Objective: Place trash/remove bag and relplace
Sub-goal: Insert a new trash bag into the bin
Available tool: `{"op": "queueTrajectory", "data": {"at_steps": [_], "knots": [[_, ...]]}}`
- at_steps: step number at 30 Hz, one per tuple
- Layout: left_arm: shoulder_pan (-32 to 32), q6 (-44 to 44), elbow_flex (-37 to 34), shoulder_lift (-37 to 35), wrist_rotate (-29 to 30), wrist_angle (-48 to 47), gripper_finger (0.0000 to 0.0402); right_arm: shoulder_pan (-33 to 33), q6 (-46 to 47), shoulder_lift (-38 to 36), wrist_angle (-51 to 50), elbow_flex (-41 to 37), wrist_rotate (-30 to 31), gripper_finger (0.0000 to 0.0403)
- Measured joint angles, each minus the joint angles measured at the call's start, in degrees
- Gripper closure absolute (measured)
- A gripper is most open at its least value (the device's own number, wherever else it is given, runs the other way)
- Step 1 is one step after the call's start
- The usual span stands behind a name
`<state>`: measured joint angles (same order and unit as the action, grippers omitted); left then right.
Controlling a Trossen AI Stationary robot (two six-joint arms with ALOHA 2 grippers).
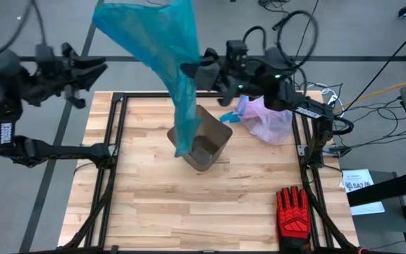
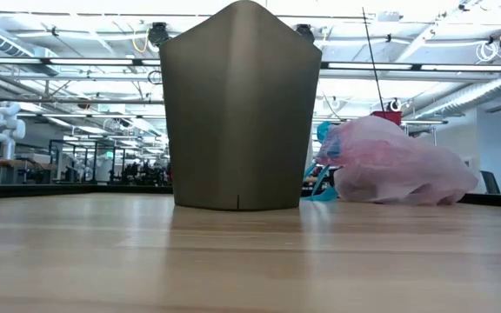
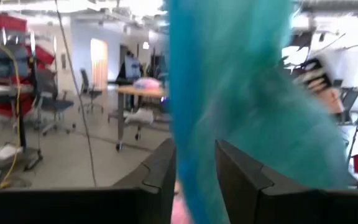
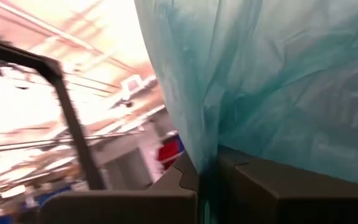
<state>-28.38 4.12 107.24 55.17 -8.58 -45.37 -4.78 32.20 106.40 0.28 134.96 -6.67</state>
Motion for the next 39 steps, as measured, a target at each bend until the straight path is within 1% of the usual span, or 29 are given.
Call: {"op": "queueTrajectory", "data": {"at_steps": [2, 4, 7, 8, 10, 14, 20, 23, 27, 32, 39], "knots": [[0.0, 0.0, -1.2, 1.0, 0.3, 0.0, 0.0312, 0.1, 0.7, -0.7, 1.2, 0.0, -2.2, 0.0403], [0.0, 0.1, -2.1, 1.7, 0.3, 0.6, 0.0335, 0.5, 1.0, -1.2, 1.3, 0.0, -2.9, 0.0403], [0.0, -0.1, -2.4, 2.7, -3.4, 5.4, 0.0381, 0.8, 0.8, -1.7, 1.1, 0.0, -4.1, 0.0403], [0.0, -0.2, -2.4, 2.9, -4.8, 7.5, 0.0391, 1.0, 0.8, -1.8, 1.1, 0.0, -4.2, 0.0403], [0.0, -0.1, -2.4, 3.2, -6.5, 11.2, 0.0393, 1.3, 0.7, -1.8, 1.0, 0.0, -4.2, 0.0403], [0.0, -0.4, -2.4, 3.6, -7.2, 13.5, 0.0358, 1.7, 0.7, -1.8, 0.8, 0.0, -4.2, 0.0403], [0.0, 0.0, -2.4, 4.2, -11.6, 13.8, 0.0283, 1.9, 1.0, -1.8, 0.8, 0.0, -4.3, 0.0403], [0.0, 0.0, -2.4, 4.5, -15.5, 15.2, 0.0249, 1.9, 1.2, -1.8, 0.9, 0.0, -5.0, 0.0403], [0.0, 0.1, -2.4, 5.6, -15.2, 17.6, 0.0215, 1.9, 1.6, -1.8, 1.2, 0.0, -5.4, 0.0403], [0.0, 2.5, -2.4, 8.7, -14.4, 20.7, 0.0196, 1.9, 2.4, -1.8, 1.2, 0.0, -6.0, 0.0403], [0.3, 8.2, -2.4, 11.1, -25.6, 28.0, 0.0194, 1.3, 2.9, -1.8, 1.1, 0.0, -6.6, 0.0403]]}}
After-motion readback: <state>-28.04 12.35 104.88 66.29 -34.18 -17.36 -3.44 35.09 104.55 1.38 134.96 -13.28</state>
